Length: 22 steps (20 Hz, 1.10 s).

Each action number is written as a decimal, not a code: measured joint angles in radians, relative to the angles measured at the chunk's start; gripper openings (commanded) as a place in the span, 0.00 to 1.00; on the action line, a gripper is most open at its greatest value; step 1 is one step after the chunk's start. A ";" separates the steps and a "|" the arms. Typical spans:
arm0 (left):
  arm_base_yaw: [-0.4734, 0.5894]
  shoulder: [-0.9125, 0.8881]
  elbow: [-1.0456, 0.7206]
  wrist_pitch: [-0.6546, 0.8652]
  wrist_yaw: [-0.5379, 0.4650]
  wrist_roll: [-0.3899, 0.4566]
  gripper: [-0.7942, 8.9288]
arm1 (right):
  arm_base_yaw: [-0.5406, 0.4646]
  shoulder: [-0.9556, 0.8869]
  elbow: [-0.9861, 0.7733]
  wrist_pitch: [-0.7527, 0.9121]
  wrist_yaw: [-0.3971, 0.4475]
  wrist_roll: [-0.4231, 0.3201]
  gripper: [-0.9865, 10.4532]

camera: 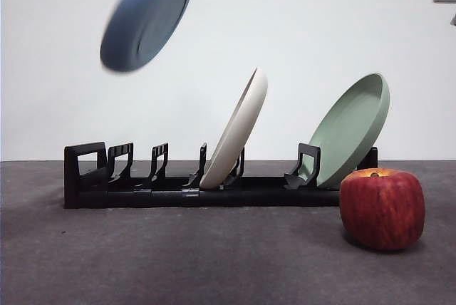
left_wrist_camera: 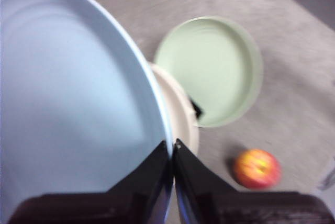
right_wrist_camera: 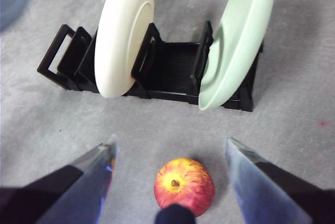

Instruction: Take the blue plate from the plate rack,put the plate on the table,take the apple from the table,put the apple in the plate

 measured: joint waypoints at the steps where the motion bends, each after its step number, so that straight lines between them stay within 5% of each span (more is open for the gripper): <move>1: -0.026 -0.029 0.034 -0.060 -0.001 0.023 0.07 | 0.000 0.000 0.000 0.000 0.000 0.000 0.39; 4: -0.137 -0.159 0.064 -0.225 -0.024 0.104 0.07 | 0.000 0.000 0.000 0.000 0.000 -0.003 0.39; 9: -0.406 -0.310 0.046 -0.438 -0.301 0.109 0.07 | 0.000 0.000 0.000 -0.019 0.000 -0.023 0.39; 16: -0.785 -0.393 -0.308 -0.315 -0.683 -0.108 0.07 | 0.000 0.000 0.000 -0.034 0.000 -0.026 0.39; 22: -0.893 -0.247 -0.640 0.002 -0.699 -0.193 0.07 | 0.000 0.000 0.000 -0.052 0.039 -0.026 0.39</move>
